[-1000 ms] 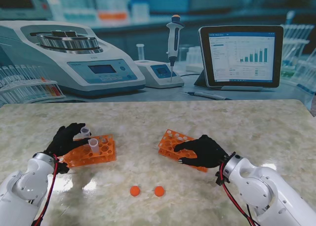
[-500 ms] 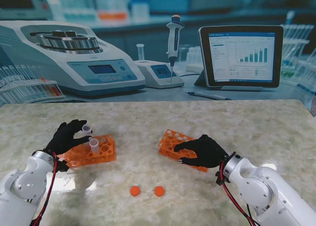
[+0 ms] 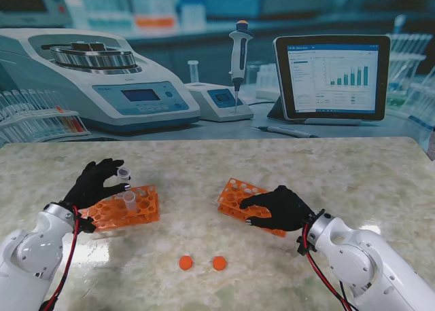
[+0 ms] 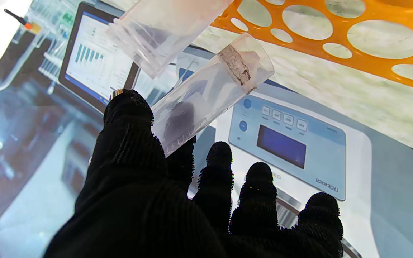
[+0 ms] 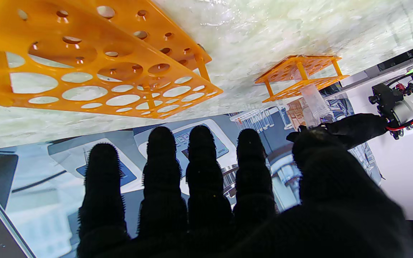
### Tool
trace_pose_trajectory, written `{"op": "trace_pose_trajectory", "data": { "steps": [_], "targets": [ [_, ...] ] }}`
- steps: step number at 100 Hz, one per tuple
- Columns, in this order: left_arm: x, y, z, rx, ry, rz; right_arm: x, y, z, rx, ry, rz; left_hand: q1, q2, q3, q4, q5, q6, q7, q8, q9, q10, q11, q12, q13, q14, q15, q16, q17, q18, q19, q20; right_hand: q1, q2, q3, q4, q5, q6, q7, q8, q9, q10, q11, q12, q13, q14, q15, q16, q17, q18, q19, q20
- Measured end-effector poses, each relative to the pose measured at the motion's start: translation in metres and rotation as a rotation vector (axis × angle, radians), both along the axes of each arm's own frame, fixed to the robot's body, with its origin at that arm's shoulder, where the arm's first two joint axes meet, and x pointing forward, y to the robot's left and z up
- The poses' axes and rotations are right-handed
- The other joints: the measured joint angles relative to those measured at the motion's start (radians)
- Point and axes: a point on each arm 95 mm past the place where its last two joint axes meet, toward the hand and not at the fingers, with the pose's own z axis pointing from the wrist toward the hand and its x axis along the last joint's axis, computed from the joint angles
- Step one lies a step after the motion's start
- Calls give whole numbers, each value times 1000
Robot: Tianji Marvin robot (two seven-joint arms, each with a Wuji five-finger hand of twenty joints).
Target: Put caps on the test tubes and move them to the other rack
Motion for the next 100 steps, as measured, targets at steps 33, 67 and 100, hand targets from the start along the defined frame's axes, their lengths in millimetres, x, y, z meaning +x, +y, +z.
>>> {"op": "trace_pose_trajectory", "data": {
  "steps": [33,67,100],
  "targets": [
    [7,-5,14,-9,-17,-42,0,-1,0,2,-2,-3,0,36,-7,-11,-32,13,25,129,8,0,0,0,0,0,0,0,0,0,0,0,0,10,0,0,0,0,0,0,0,0,0,0,0,0,0,0,0,0,0,0],
    [5,-24,36,-4,-55,-122,-1,-2,0,3,-1,-2,0,94,-21,-12,-100,25,90,245,21,8,0,0,26,0,3,3,13,3,0,13,0,10,0,0,0,0,0,0,0,0,0,0,0,0,0,0,0,0,0,0],
    [3,-47,47,-25,-81,-194,-2,-4,1,7,-8,-6,0,98,-25,-12,-104,33,105,266,144,63,11,19,114,25,30,21,67,38,0,13,0,10,0,0,0,0,0,0,0,0,0,0,0,0,0,0,0,0,0,0]
  ]
}}
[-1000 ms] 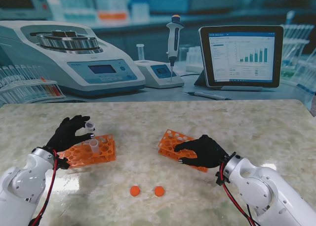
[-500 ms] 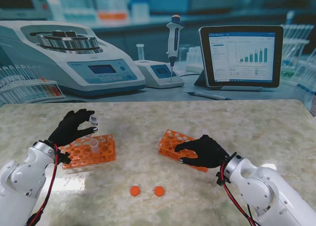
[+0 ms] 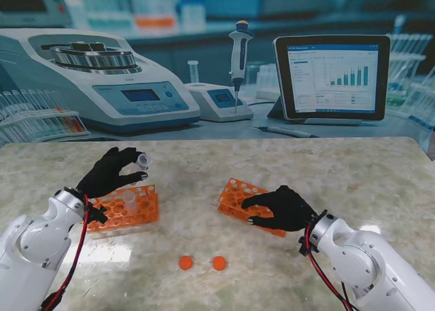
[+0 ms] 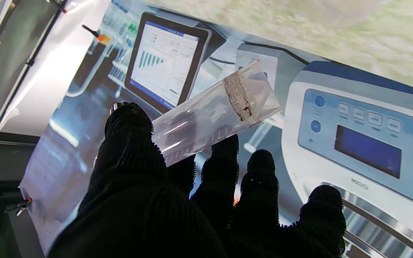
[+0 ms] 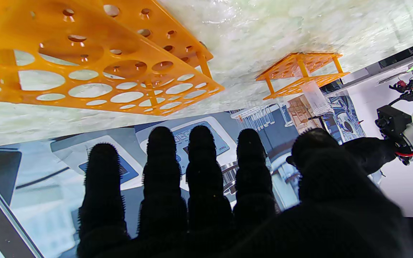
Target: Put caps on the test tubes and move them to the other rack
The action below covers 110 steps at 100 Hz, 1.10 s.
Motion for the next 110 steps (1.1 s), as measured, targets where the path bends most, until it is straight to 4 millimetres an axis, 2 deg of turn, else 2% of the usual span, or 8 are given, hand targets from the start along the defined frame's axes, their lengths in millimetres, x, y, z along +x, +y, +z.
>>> {"op": "trace_pose_trajectory", "data": {
  "steps": [35,45,67,92,105,110],
  "targets": [
    [3,-27,7,-28,-24,-64,0,0,0,1,0,0,0,0,-1,0,0,0,8,3,112,6,18,23,91,4,29,19,48,29,0,0,0,0,0,0,0,0,0,0,0,0,0,0,0,0,0,0,0,0,0,0],
    [3,-36,8,-36,-26,-84,0,0,0,4,-6,-1,0,0,-2,0,0,0,16,3,131,7,27,33,138,13,42,28,64,35,1,0,0,0,0,0,0,0,0,0,0,0,0,0,0,0,0,0,0,0,0,0],
    [1,-57,14,-59,-38,-124,-3,-3,2,8,-12,-5,0,0,-3,0,0,0,23,11,249,6,89,61,257,33,89,62,101,65,74,0,0,0,0,0,0,0,0,0,0,0,0,0,0,0,0,0,0,0,0,0],
    [-1,-82,14,-128,-25,-156,-4,-4,2,10,-14,-6,0,0,-3,0,0,0,31,11,310,-26,258,250,372,40,170,142,135,92,192,0,0,1,0,0,0,0,0,0,0,0,0,0,0,0,0,0,1,0,0,9],
    [-1,-90,14,-158,-13,-168,-4,-4,2,10,-14,-6,0,-1,-10,0,0,1,56,11,310,-28,362,374,409,40,254,228,163,101,269,0,0,1,0,0,0,0,0,0,0,0,0,0,0,0,0,0,1,0,0,9],
    [-1,-93,13,-169,-7,-173,-4,-4,2,10,-14,-6,0,-2,-15,0,0,2,68,11,309,-28,407,426,420,40,299,284,175,105,310,0,0,1,0,0,0,0,0,0,0,0,0,0,0,0,0,0,1,0,0,9]
  ]
}}
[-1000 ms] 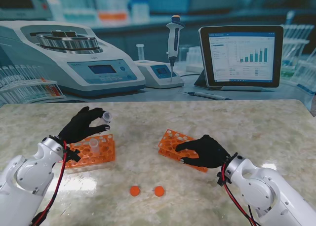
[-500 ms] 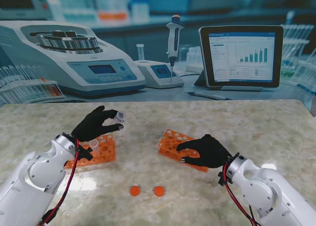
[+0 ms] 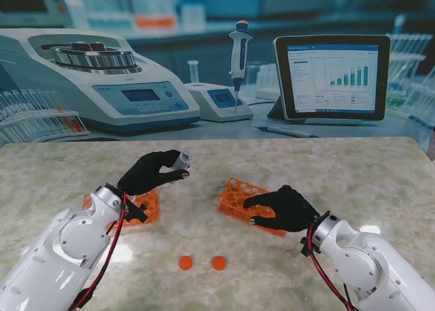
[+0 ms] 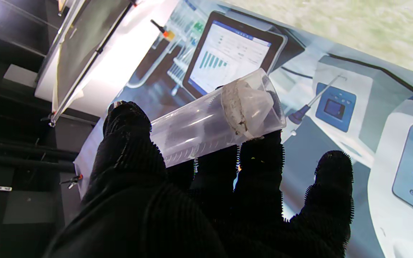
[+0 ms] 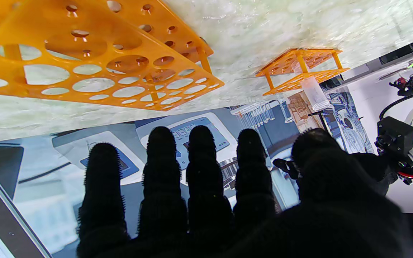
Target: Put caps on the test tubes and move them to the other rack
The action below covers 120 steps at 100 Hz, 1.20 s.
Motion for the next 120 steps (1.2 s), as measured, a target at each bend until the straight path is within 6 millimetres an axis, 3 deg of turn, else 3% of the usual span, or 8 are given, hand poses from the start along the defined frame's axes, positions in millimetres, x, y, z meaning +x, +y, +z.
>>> {"op": "trace_pose_trajectory", "data": {
  "steps": [21,34,46,66,89,111,113,120],
  "targets": [
    [-2,-8,-2,-40,18,-13,0,0,0,0,0,0,5,-11,-4,0,2,12,30,0,-1,20,195,238,5,0,226,232,101,16,221,49,0,0,0,0,0,0,0,0,0,0,0,0,0,0,0,0,1,0,0,0],
    [-3,-13,-4,-58,22,-17,0,0,0,0,0,0,9,-31,-4,0,10,12,35,-35,-1,28,228,332,15,3,341,324,194,19,413,105,0,0,0,0,0,0,0,0,0,0,0,0,0,0,0,0,6,0,0,0],
    [-2,-17,-7,-75,31,-16,0,0,0,0,0,0,14,-52,-4,2,11,12,48,-72,0,28,229,339,72,16,481,389,374,20,710,196,0,0,0,0,0,0,0,0,0,0,0,0,0,0,0,0,7,0,0,1],
    [0,-21,-11,-104,43,1,0,0,0,1,-2,3,27,-132,17,6,13,22,99,-100,65,0,227,262,184,27,556,410,568,21,966,214,0,0,0,0,0,0,0,0,0,0,0,0,0,0,0,0,7,0,0,12],
    [1,-21,-13,-140,70,0,0,1,0,1,-2,4,27,-226,75,8,14,39,192,-147,138,-19,201,198,303,25,556,366,711,17,1020,214,0,0,0,0,0,0,0,0,0,0,0,0,0,0,0,0,8,0,0,12],
    [-1,-24,-16,-141,119,-33,-1,1,0,1,-2,7,21,-261,121,11,-37,42,305,-137,147,-37,201,197,325,6,519,347,744,-17,1020,210,0,0,0,0,0,0,0,0,0,0,0,0,0,0,0,0,9,0,0,13],
    [-1,-25,-16,-138,120,-34,-1,1,0,1,-2,7,21,-261,130,28,-46,31,326,-122,147,-37,201,197,325,-1,519,347,746,-20,1020,210,0,0,0,0,0,0,0,0,0,0,0,0,0,0,0,0,9,0,0,13],
    [-1,-26,-16,-130,121,-40,-1,1,0,1,-1,7,22,-258,161,34,-69,-21,405,-47,146,-38,215,186,325,-12,519,346,746,-21,1020,210,0,0,0,0,0,0,0,0,0,0,0,0,0,0,0,0,9,0,0,13]
  ]
}}
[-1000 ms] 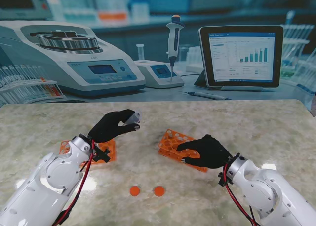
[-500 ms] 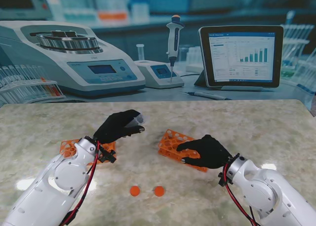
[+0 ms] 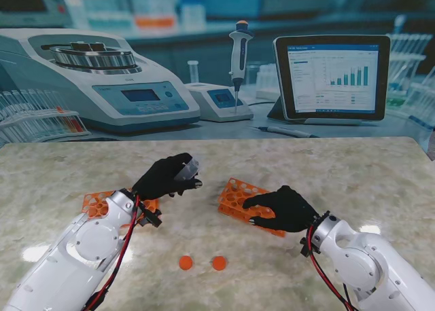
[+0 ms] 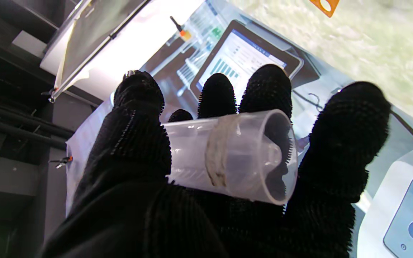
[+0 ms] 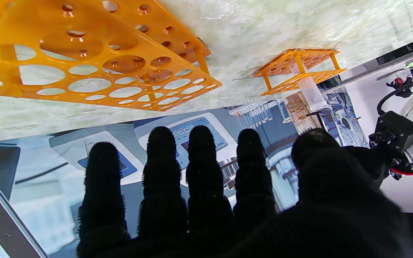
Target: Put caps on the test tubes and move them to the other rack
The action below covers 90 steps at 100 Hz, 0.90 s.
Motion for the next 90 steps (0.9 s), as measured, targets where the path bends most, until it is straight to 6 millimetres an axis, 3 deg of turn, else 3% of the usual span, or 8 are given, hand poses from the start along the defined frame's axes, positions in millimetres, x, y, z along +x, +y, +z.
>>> {"op": "trace_pose_trajectory", "data": {
  "steps": [19,26,42,51,57,71,84,90],
  "targets": [
    [1,-3,1,9,9,-24,0,0,0,1,1,1,5,45,28,22,-1,-37,90,163,-10,-9,26,-12,0,-1,0,28,-19,0,-24,26,0,0,0,0,0,0,0,0,0,0,0,0,0,0,0,0,0,0,0,0],
    [1,-3,1,11,11,-28,0,1,0,1,2,2,5,72,28,23,-6,-37,99,342,-13,-9,26,-12,0,-1,-10,31,-42,0,-57,54,0,0,0,0,0,0,0,0,0,0,0,0,0,0,0,0,0,0,0,0],
    [1,-3,1,12,6,-25,0,1,0,2,3,4,5,130,-15,23,0,-37,99,518,-47,-22,-58,-71,-60,1,-281,-92,-290,11,-372,29,0,0,0,0,0,0,0,0,0,0,0,0,0,0,0,0,1,0,0,0],
    [1,-3,-1,42,-7,-21,0,2,0,2,4,5,5,138,-22,23,0,-39,99,542,-63,-51,-20,-40,-89,-1,-286,-104,-383,12,-414,17,0,0,0,0,0,0,0,0,0,0,0,0,0,0,0,0,1,0,0,0],
    [2,-3,-3,54,-10,-21,0,2,0,2,4,5,5,139,-23,23,0,-41,99,560,-73,-60,55,48,-99,-1,-188,-16,-402,12,-414,16,0,0,0,0,0,0,0,0,0,0,0,0,0,0,0,0,1,0,0,1],
    [3,-3,-7,45,-6,-28,0,2,0,2,3,9,5,140,-23,23,0,-49,99,585,-74,-60,128,166,-120,-1,27,133,-307,33,-184,27,0,0,0,0,0,0,0,0,0,0,0,0,0,0,0,0,2,0,0,1],
    [3,-4,-11,36,-9,-29,-1,3,0,2,3,17,5,141,-23,23,2,-50,99,590,-74,-56,157,203,-120,-1,162,178,-150,31,133,133,0,0,0,0,0,0,0,0,0,0,0,0,0,0,0,0,2,0,0,1],
    [3,-5,-13,27,-14,-24,-2,4,1,2,1,21,5,141,-23,23,8,-50,99,591,-73,-49,168,214,-120,-1,217,192,-93,-17,230,174,0,0,0,0,0,0,0,0,0,0,0,0,0,0,0,0,2,0,0,1]
  ]
}}
